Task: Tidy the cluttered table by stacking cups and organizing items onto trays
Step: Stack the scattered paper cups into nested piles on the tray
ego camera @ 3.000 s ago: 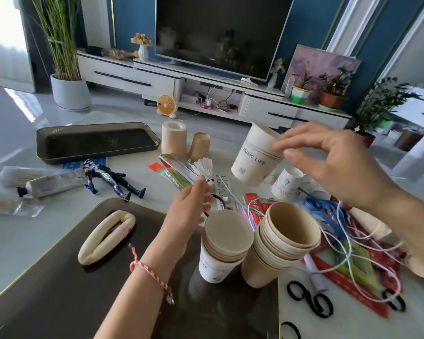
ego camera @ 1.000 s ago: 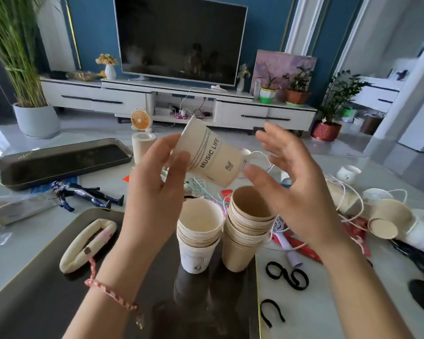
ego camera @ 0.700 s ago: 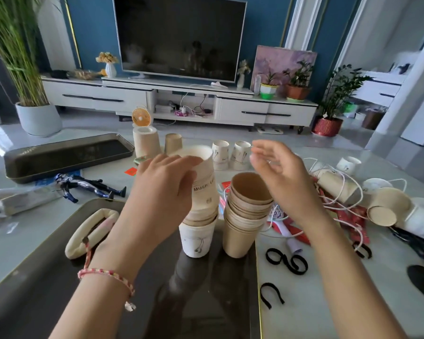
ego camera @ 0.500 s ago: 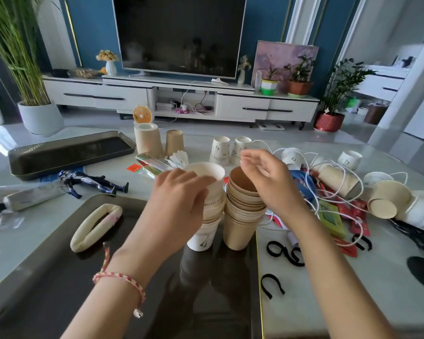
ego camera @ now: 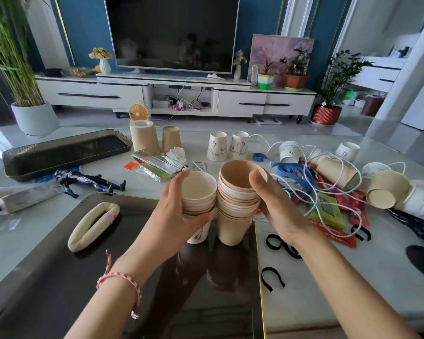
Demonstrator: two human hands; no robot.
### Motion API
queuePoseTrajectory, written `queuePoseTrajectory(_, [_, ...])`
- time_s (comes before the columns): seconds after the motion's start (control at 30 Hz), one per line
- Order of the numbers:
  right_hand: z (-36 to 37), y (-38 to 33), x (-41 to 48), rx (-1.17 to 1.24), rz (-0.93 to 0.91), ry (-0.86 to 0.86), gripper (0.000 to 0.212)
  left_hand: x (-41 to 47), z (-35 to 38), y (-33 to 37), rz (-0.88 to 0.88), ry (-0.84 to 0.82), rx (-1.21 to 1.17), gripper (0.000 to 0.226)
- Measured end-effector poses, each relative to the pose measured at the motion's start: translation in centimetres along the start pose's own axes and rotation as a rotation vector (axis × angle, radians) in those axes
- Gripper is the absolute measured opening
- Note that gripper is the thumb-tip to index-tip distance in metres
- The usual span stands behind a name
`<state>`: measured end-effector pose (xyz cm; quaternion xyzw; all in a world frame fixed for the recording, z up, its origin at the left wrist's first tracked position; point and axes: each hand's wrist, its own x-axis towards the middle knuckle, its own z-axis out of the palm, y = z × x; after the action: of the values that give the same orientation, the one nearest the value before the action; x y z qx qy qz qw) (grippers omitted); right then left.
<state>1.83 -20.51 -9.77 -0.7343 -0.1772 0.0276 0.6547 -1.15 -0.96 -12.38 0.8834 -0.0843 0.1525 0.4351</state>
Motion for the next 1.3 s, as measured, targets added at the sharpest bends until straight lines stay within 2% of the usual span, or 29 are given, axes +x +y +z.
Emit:
queuePoseTrajectory(0.13, [0.0,0.8,-0.3,-0.022,-0.038,-0.060,0.084,0.5,0.2,-0.3,0.014,0.001,-0.018,0.086])
queuePoseTrajectory(0.27, [0.6,2.6,0.2,-0.130,-0.079,0.059,0.081,0.9,0.6,-0.3,0.032,0.024,-0.017,0.089])
queuePoseTrajectory(0.37, [0.3,2.8,0.5,-0.145,-0.089,0.082,0.075,1.1,0.9,-0.1,0.027,0.030,-0.039,0.090])
queuePoseTrajectory(0.57, [-0.2,2.6,0.2,-0.144,-0.101,0.054,0.072,1.3,0.9,0.0,0.005,0.052,-0.025,0.076])
queuePoseTrajectory(0.7, [-0.2,2.0,-0.1,-0.130,-0.088,0.045,0.069,1.2,0.2,0.4,-0.039,0.058,-0.021,0.083])
queuePoseTrajectory(0.8, [-0.5,1.6,-0.2,-0.148,-0.062,0.014,0.062,1.0,-0.3,1.9,-0.042,0.123,-0.015,0.083])
queuePoseTrajectory(0.87, [-1.7,1.2,-0.6,-0.187,0.005,-0.014,0.066,0.7,-0.3,3.6,0.015,0.181,-0.011,0.075])
queuePoseTrajectory(0.97, [-4.7,0.2,-1.0,-0.181,0.123,-0.005,0.074,-0.1,-0.1,6.4,0.237,0.353,-0.028,0.041])
queuePoseTrajectory(1.03, [-7.7,-0.4,-1.4,-0.051,0.102,0.176,0.055,-0.9,0.9,8.4,0.377,0.409,-0.070,0.024])
queuePoseTrajectory(1.13, [-12.1,-0.4,-1.8,0.043,0.029,0.591,0.016,-2.2,3.5,11.0,0.468,0.241,-0.144,0.021])
queuePoseTrajectory(1.23, [-15.9,1.6,-2.5,-0.109,0.105,1.011,0.016,-2.8,6.7,11.9,0.479,0.020,-0.095,0.020])
queuePoseTrajectory(1.3, [-17.6,2.8,-3.1,-0.174,0.222,1.212,0.022,-3.0,8.8,11.7,0.458,-0.077,-0.035,0.023])
